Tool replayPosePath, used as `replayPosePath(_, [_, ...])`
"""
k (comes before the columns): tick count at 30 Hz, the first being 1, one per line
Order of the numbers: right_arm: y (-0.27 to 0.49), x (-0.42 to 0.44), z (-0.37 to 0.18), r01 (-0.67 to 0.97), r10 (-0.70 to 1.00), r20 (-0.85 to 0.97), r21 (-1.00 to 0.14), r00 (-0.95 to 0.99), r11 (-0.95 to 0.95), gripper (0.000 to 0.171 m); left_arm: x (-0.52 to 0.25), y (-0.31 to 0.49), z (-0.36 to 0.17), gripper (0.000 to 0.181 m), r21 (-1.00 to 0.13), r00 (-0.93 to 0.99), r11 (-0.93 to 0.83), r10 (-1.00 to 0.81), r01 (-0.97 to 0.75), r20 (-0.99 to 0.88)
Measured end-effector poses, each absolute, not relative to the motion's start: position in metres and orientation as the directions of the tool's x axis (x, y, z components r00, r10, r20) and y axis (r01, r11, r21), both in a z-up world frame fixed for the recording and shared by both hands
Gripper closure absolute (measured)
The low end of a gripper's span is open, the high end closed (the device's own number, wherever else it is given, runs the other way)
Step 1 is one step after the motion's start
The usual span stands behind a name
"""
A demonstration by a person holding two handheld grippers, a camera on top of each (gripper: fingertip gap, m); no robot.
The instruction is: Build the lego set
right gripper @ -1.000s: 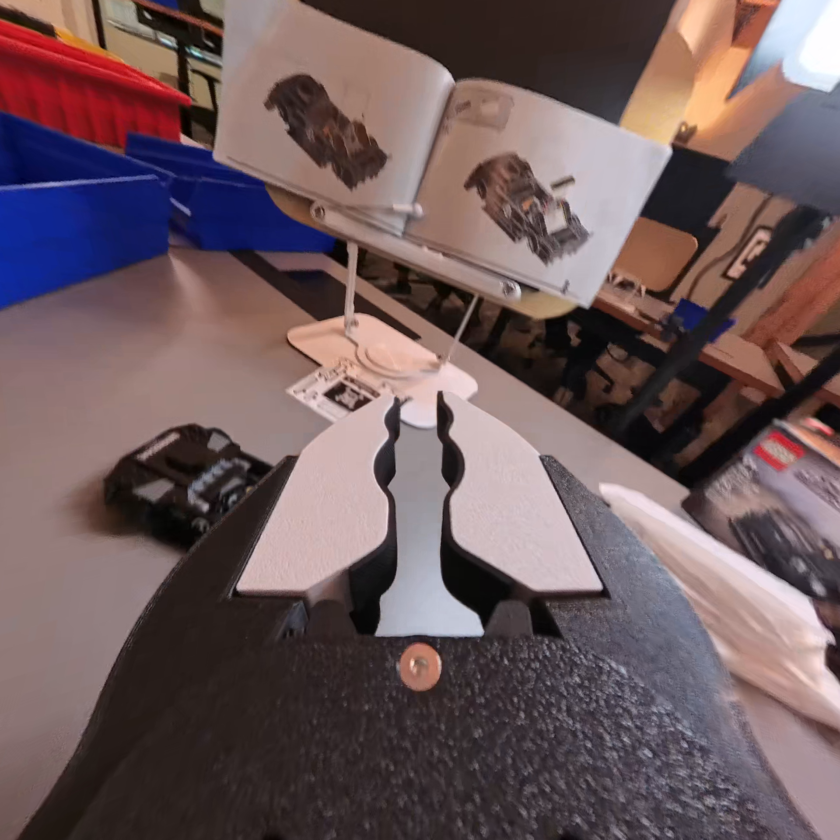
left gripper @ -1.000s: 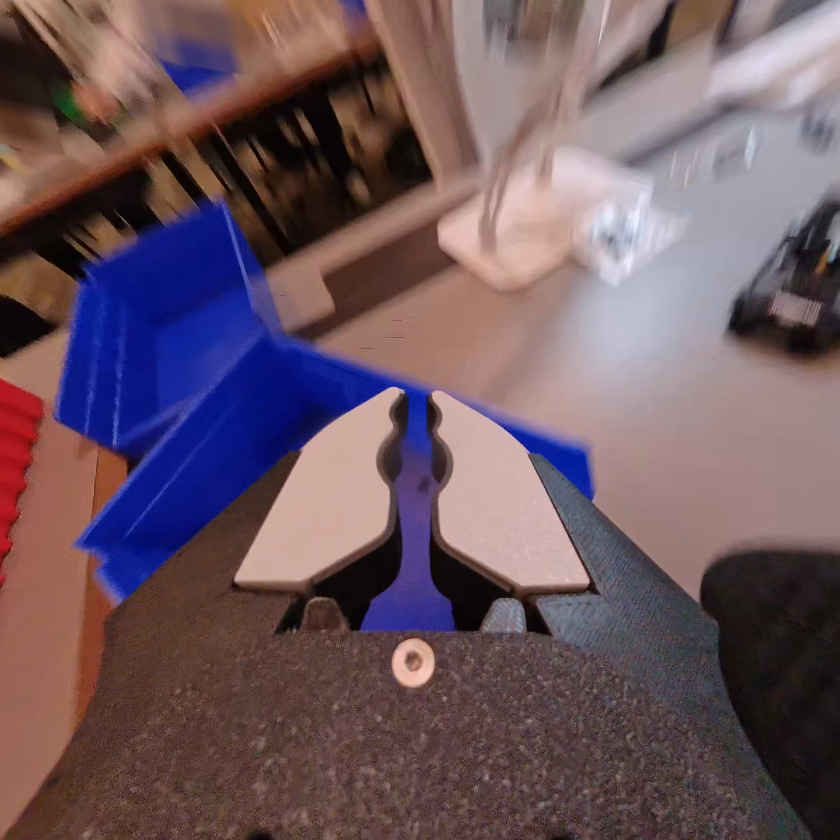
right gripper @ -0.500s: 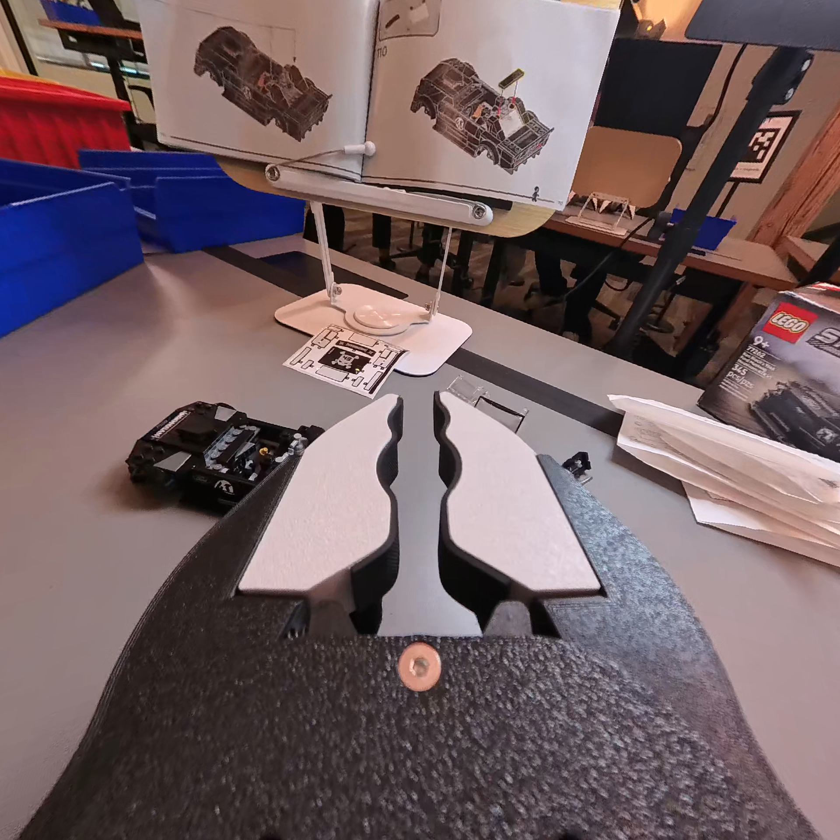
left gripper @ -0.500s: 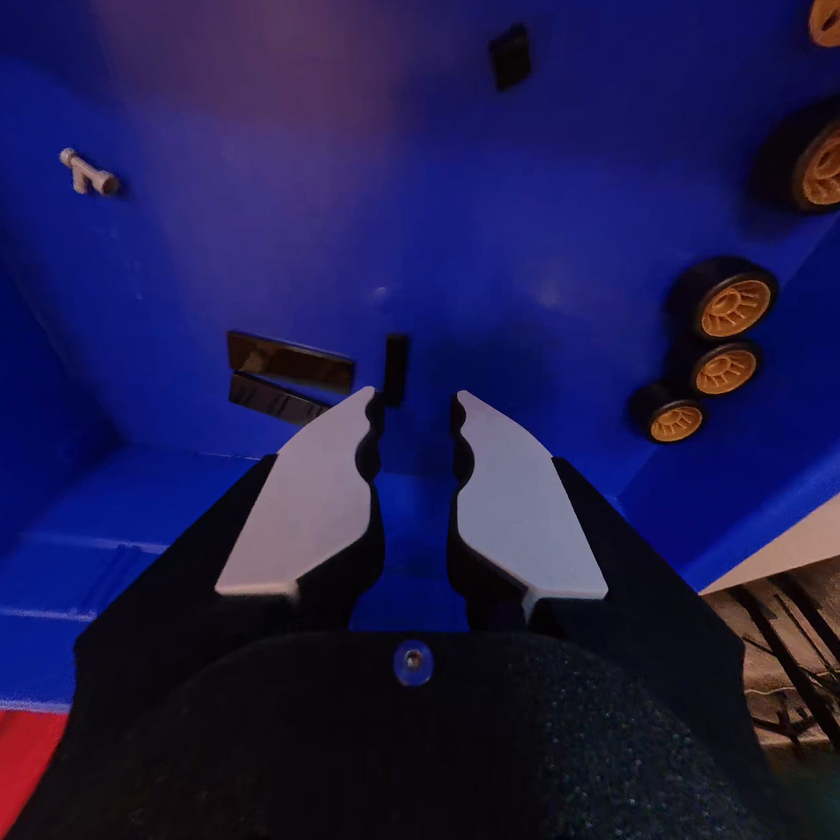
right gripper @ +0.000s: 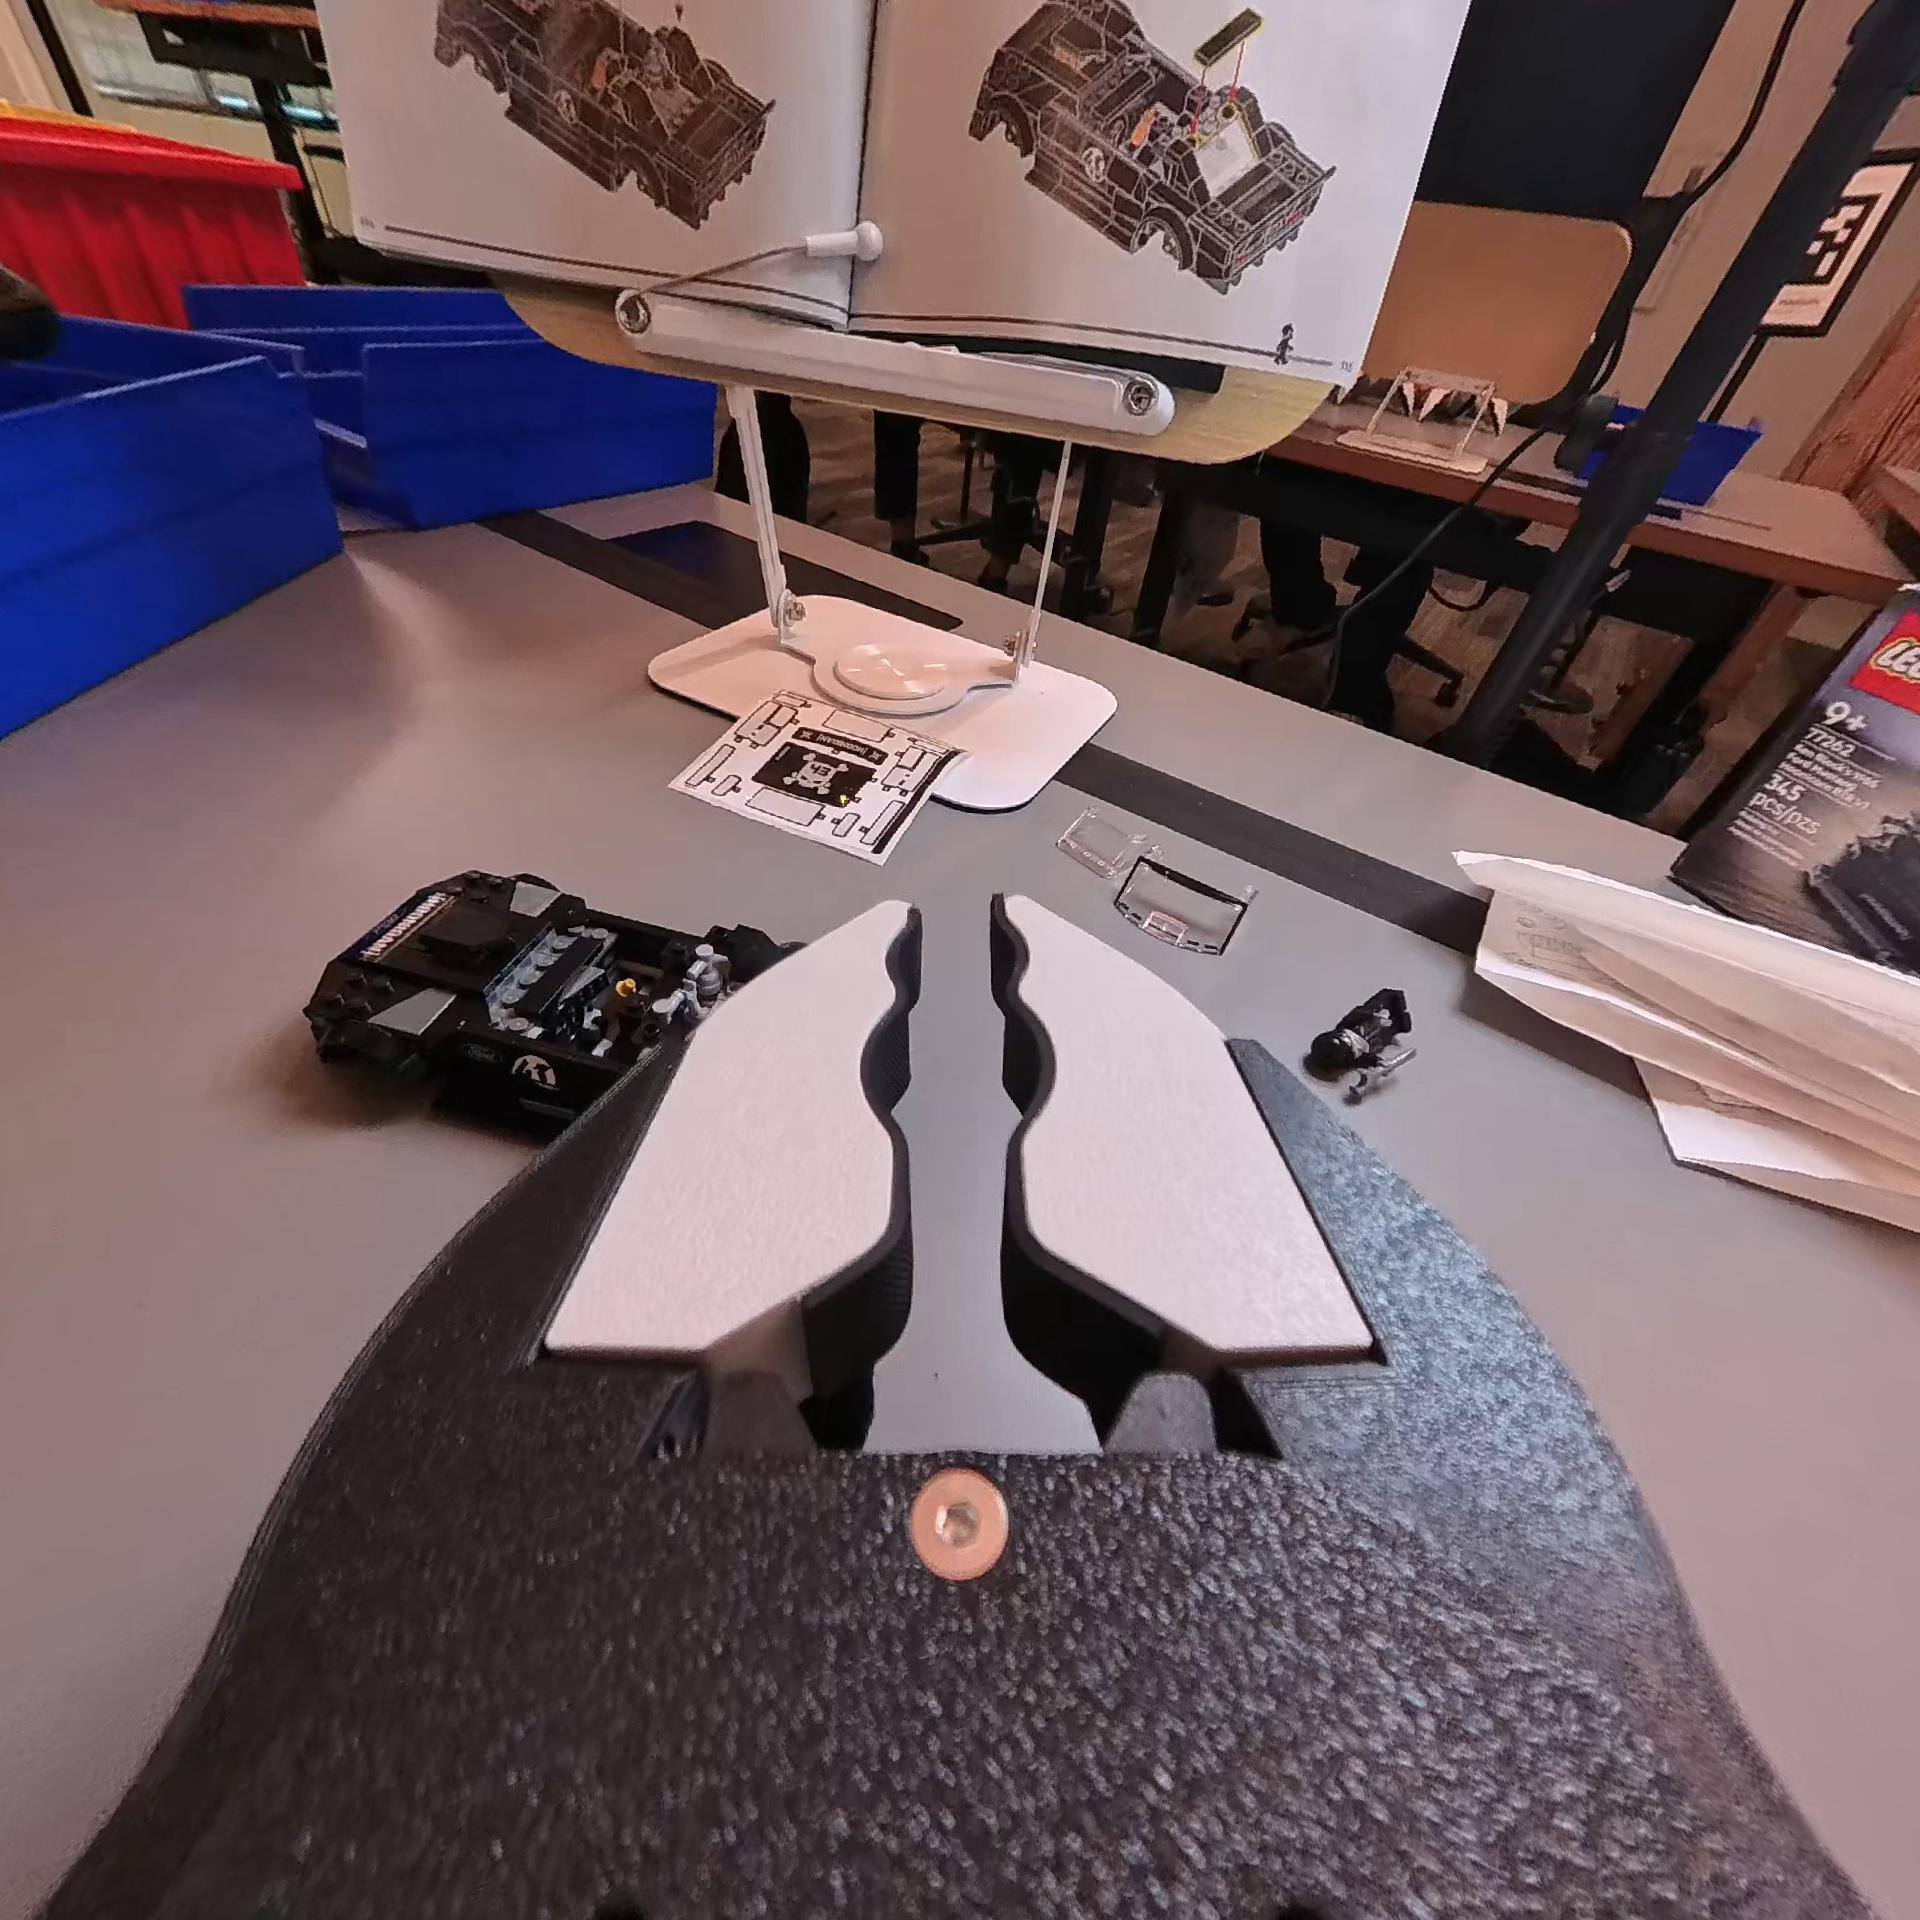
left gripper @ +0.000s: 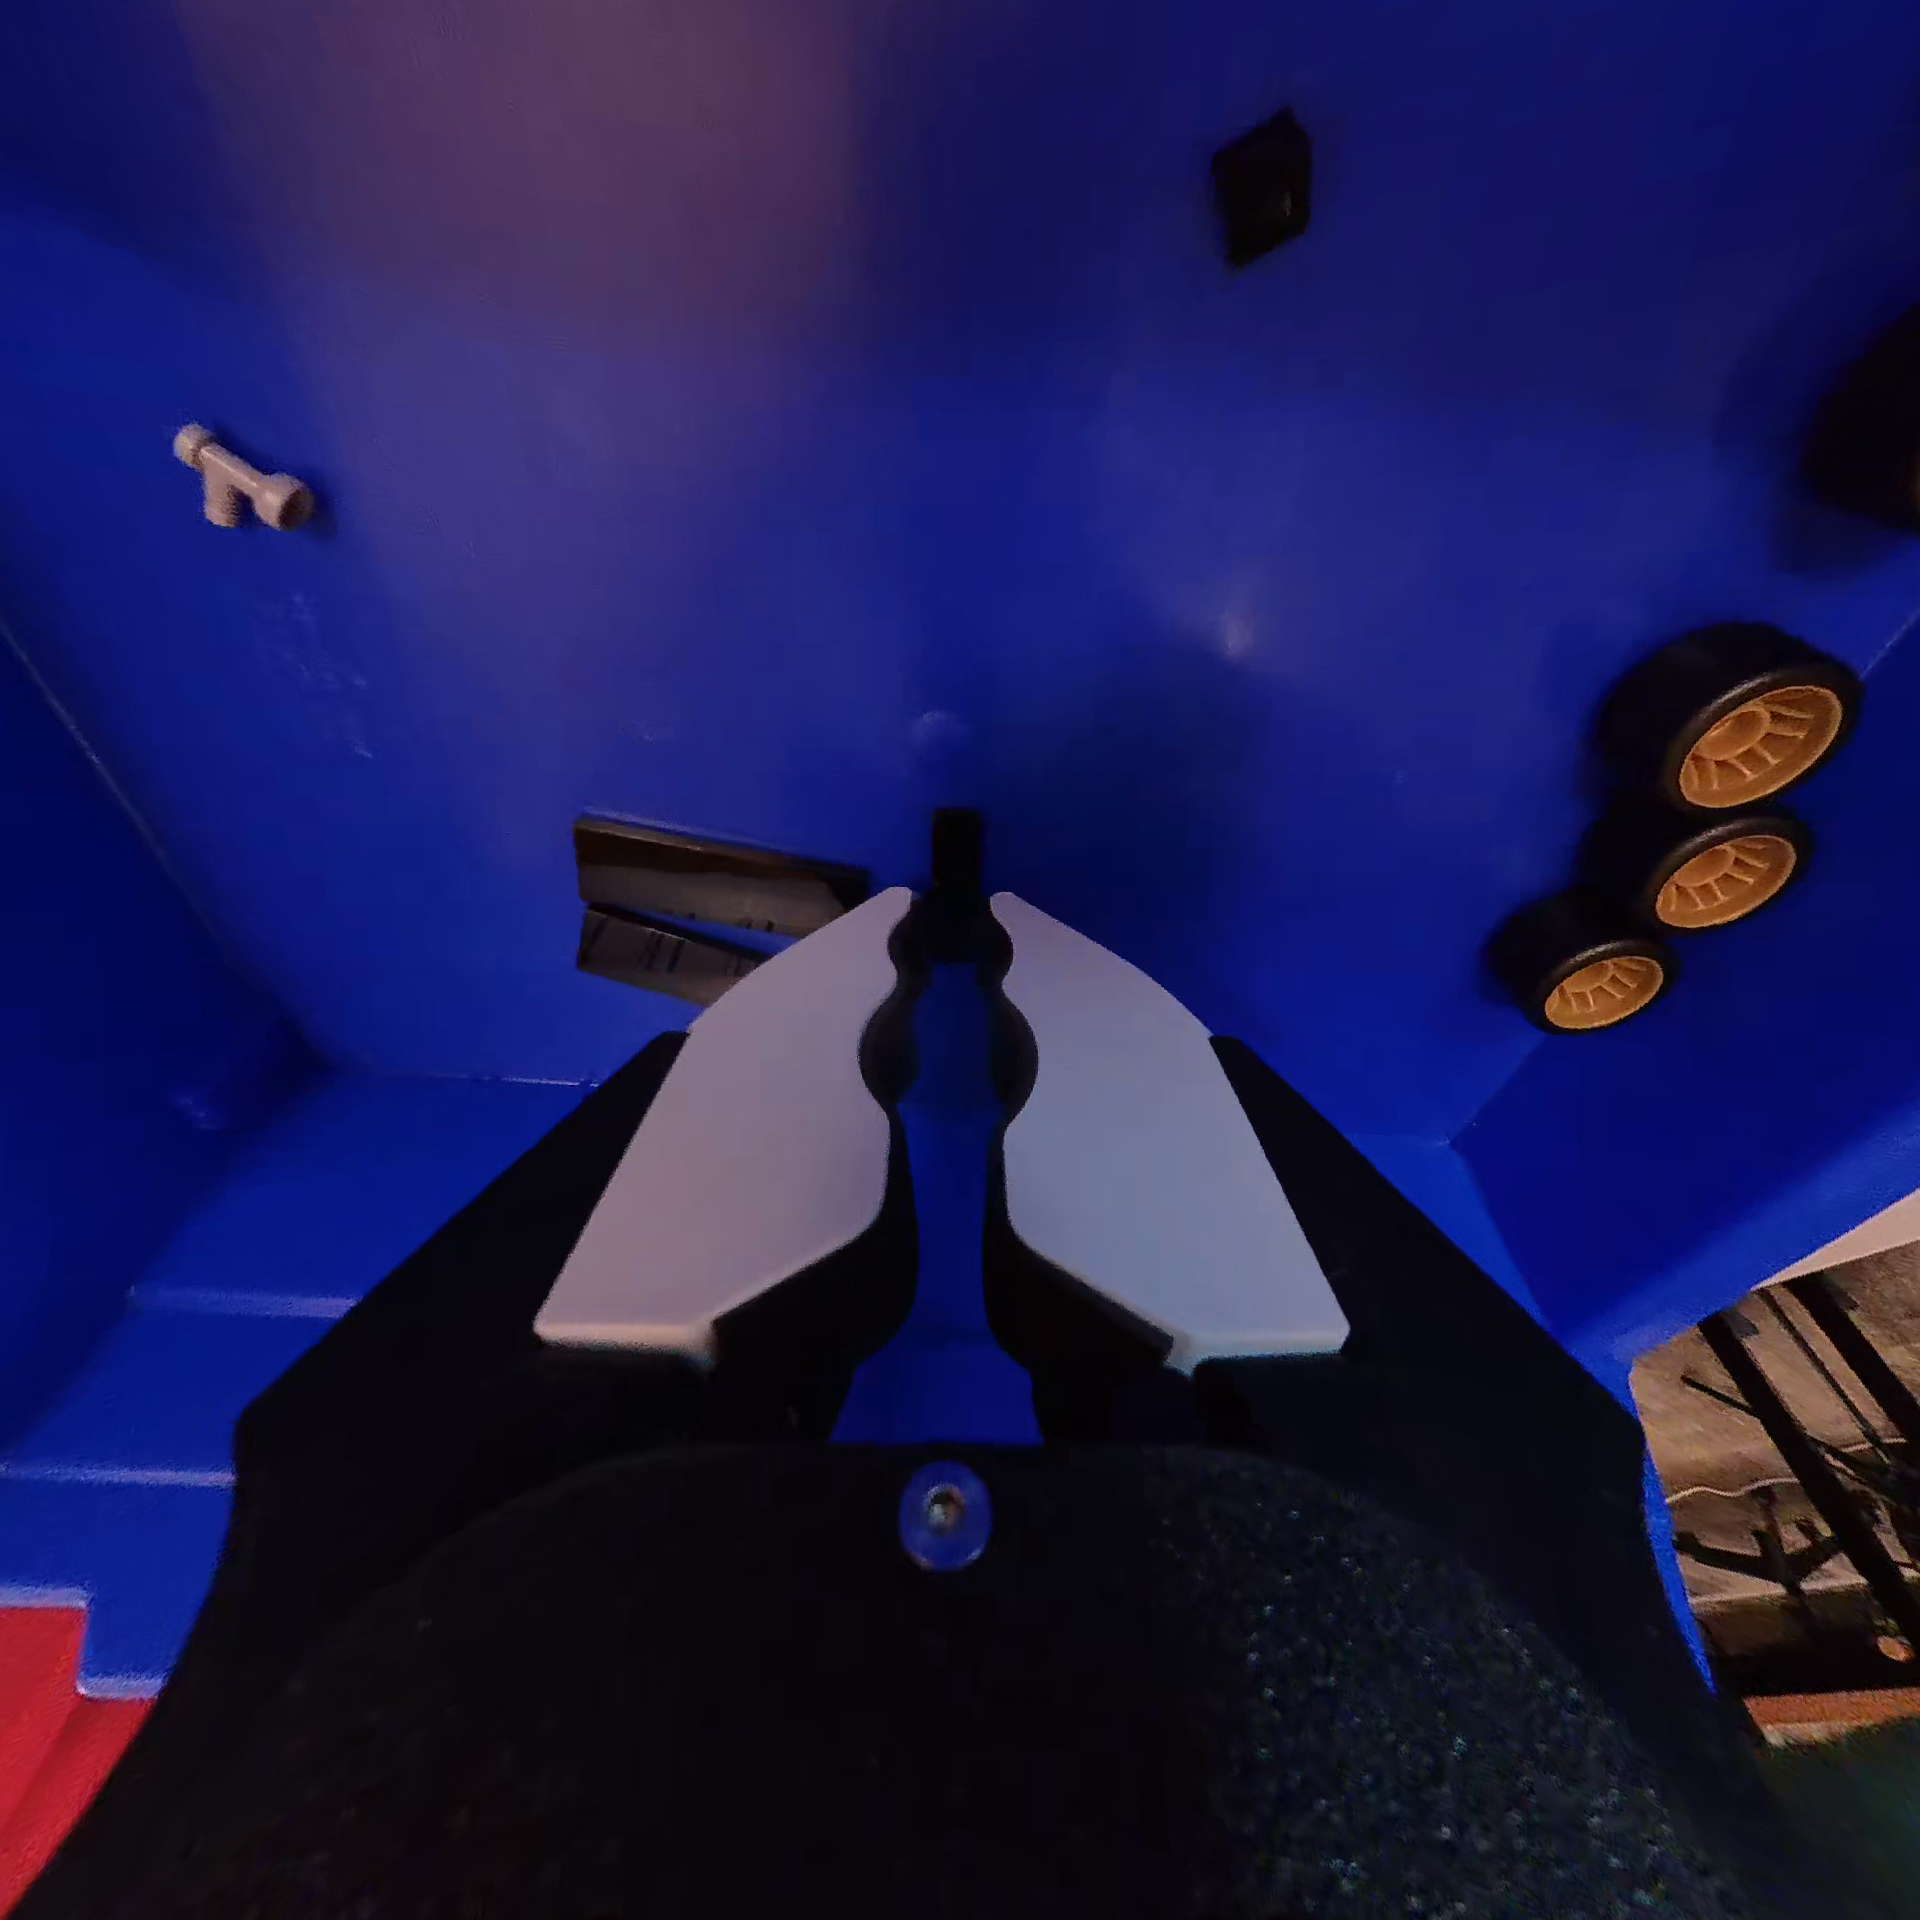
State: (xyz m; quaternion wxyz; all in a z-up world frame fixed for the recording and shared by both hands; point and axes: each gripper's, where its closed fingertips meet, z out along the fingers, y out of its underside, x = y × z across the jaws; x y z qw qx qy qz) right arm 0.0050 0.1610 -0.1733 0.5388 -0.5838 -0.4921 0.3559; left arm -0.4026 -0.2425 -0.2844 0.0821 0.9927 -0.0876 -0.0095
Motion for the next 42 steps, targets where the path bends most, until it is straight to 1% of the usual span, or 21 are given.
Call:
replayPosePath(3, [0.160,0.006,-0.172,0.186,0.958,0.122,-0.980,0.259,0.075,0.159,-0.399,-0.240,-0.284,0.172,0.146,0.979,-0.970,-0.202,-0.194,-0.036])
replayPosePath(6, [0.159,0.008,-0.169,0.176,0.960,0.122,-0.981,0.251,0.079,0.159,-0.398,-0.236,-0.277,0.172,0.126,0.966,-0.970,-0.223,-0.207,-0.128])
replayPosePath(7, [0.158,0.009,-0.168,0.174,0.961,0.124,-0.981,0.249,0.081,0.159,-0.396,-0.232,-0.270,0.172,0.101,0.961,-0.973,-0.224,-0.210,-0.162])
replayPosePath(10, [0.158,0.012,-0.167,0.173,0.960,0.133,-0.981,0.245,0.092,0.159,-0.386,-0.215,-0.234,0.172,-0.015,0.947,-0.978,-0.199,-0.209,-0.253])
replayPosePath(13, [0.157,0.014,-0.166,0.164,0.962,0.125,-0.983,0.241,0.087,0.159,-0.362,-0.191,-0.184,0.172,-0.142,0.920,-0.955,-0.202,-0.261,-0.336])
replayPosePath(15, [0.156,0.014,-0.165,0.155,0.965,0.113,-0.985,0.237,0.078,0.159,-0.328,-0.166,-0.151,0.173,-0.247,0.907,-0.912,-0.229,-0.327,-0.354])
replayPosePath(17, [0.154,0.014,-0.164,0.147,0.968,0.101,-0.987,0.228,0.068,0.159,-0.281,-0.138,-0.129,0.173,-0.341,0.893,-0.848,-0.290,-0.406,-0.344])
replayPosePath(19, [0.151,0.013,-0.166,0.148,0.972,0.092,-0.987,0.218,0.060,0.159,-0.231,-0.113,-0.123,0.173,-0.382,0.856,-0.774,-0.393,-0.505,-0.335])
replayPosePath(22, [0.145,0.013,-0.168,0.154,0.975,0.084,-0.987,0.207,0.052,0.159,-0.166,-0.081,-0.139,0.173,-0.403,0.793,-0.683,-0.533,-0.609,-0.296])
replayPosePath(25, [0.137,0.012,-0.170,0.160,0.977,0.089,-0.985,0.191,0.058,0.159,-0.118,-0.055,-0.177,0.173,-0.398,0.734,-0.629,-0.644,-0.668,-0.214])
replayPosePath(29, [0.129,0.009,-0.175,0.193,0.972,0.152,-0.974,0.178,0.117,0.160,-0.081,-0.040,-0.237,0.173,-0.323,0.664,-0.609,-0.742,-0.724,-0.089])
replayPosePath(32, [0.125,0.008,-0.178,0.214,0.966,0.200,-0.963,0.165,0.163,0.160,-0.062,-0.039,-0.265,0.173,-0.299,0.631,-0.597,-0.776,-0.744,-0.020])
replayPosePath(35, [0.123,0.006,-0.183,0.234,0.963,0.224,-0.954,0.150,0.186,0.160,-0.057,-0.038,-0.278,0.173,-0.283,0.621,-0.595,-0.784,-0.753,-0.007])
replayPosePath(39, [0.122,0.004,-0.187,0.242,0.968,0.212,-0.954,0.134,0.175,0.160,-0.052,-0.043,-0.286,0.173,-0.298,0.628,-0.607,-0.777,-0.737,0.030])
replayPosePath(42, [0.123,0.004,-0.189,0.250,0.969,0.208,-0.953,0.132,0.170,0.160,-0.048,-0.043,-0.287,0.173,-0.331,0.640,-0.615,-0.768,-0.716,0.041])
